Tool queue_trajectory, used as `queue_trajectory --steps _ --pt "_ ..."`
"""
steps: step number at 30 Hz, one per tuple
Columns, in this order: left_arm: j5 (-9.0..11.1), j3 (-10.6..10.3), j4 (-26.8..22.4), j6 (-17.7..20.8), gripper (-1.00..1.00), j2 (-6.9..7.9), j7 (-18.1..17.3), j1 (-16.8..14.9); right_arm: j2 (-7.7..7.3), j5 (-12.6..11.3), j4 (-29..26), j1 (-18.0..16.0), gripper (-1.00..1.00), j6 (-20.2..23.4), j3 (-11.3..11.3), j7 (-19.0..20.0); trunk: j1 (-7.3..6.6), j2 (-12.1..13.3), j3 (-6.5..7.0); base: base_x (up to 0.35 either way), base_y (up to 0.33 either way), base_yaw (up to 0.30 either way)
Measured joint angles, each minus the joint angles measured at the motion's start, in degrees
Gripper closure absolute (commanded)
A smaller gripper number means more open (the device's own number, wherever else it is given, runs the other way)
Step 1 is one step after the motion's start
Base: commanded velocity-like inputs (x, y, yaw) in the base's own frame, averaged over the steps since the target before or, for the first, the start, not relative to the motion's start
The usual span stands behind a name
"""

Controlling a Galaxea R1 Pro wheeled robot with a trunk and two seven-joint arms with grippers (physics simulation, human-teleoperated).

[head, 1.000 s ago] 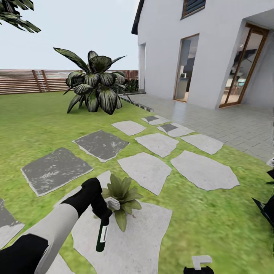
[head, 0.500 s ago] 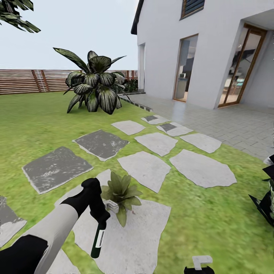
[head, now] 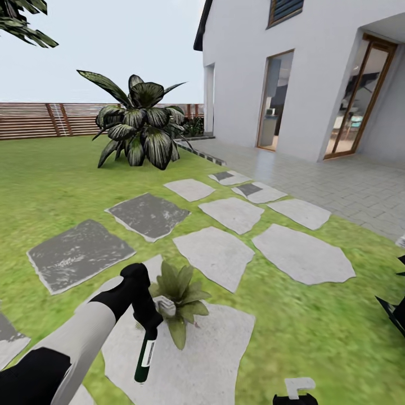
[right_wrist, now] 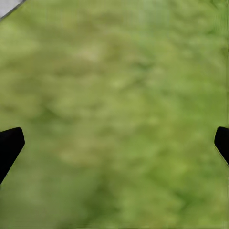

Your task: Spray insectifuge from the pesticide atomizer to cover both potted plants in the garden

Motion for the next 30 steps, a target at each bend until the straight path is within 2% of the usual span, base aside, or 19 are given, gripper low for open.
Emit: queue_trajectory --steps 9,11,14,17,20,22,24,25,28,30 --pt "0.01 0.02 0.0 0.08 1.0 -0.42 -0.04 0.11 -0.01 0.0 0.0 0.0 -1.0 0.07 0.0 0.0 0.03 0.0 0.0 0.051 0.0 0.0" --pt "0.11 0.06 -0.04 0.1 1.0 -0.83 -0.11 0.06 -0.01 0.0 0.0 0.0 -1.0 0.07 0.0 0.0 0.03 0.0 0.0 0.003 0.0 0.0" --pt "0.08 0.04 -0.08 0.15 1.0 -2.3 -0.11 0.11 -0.01 0.0 0.01 0.0 -1.0 0.08 0.0 0.0 0.03 0.0 0.0 0.001 0.0 0.0" --pt "0.0 0.08 -0.08 0.17 1.0 -2.52 -0.11 0.18 -0.01 0.0 0.01 0.0 -1.0 0.08 0.0 0.0 0.03 0.0 0.0 0.0 0.0 0.0" --pt "-0.04 0.16 -0.03 0.1 1.0 -1.25 -0.04 0.45 -0.01 0.0 0.04 0.0 -1.0 0.08 0.0 0.0 0.03 0.0 0.0 0.0 0.0 0.0" --pt "-0.21 0.36 0.02 -0.04 1.0 0.42 0.16 0.65 -0.01 0.0 0.01 0.0 -1.0 0.08 0.0 -0.01 0.03 0.0 0.0 0.0 0.0 0.0" --pt "-0.19 0.41 0.03 -0.13 1.0 2.85 0.38 0.77 -0.01 0.0 0.04 0.0 -1.0 0.08 0.0 -0.01 0.03 0.0 0.0 0.0 0.0 0.0" --pt "-0.09 0.44 0.03 -0.15 1.0 3.37 0.41 0.79 0.01 0.0 0.06 0.0 -1.0 0.08 0.0 0.0 0.03 0.0 0.0 0.0 0.0 0.0" --pt "-0.02 0.46 -0.02 -0.17 1.0 3.75 0.54 0.81 0.05 0.0 0.01 0.0 -1.0 0.08 0.05 0.01 0.03 0.0 0.0 0.0 0.0 0.0" --pt "0.05 0.62 -0.07 -0.18 1.0 3.29 0.99 0.76 0.07 0.0 0.0 0.01 -1.0 0.08 0.07 0.02 0.03 0.0 0.0 0.0 0.0 0.0"
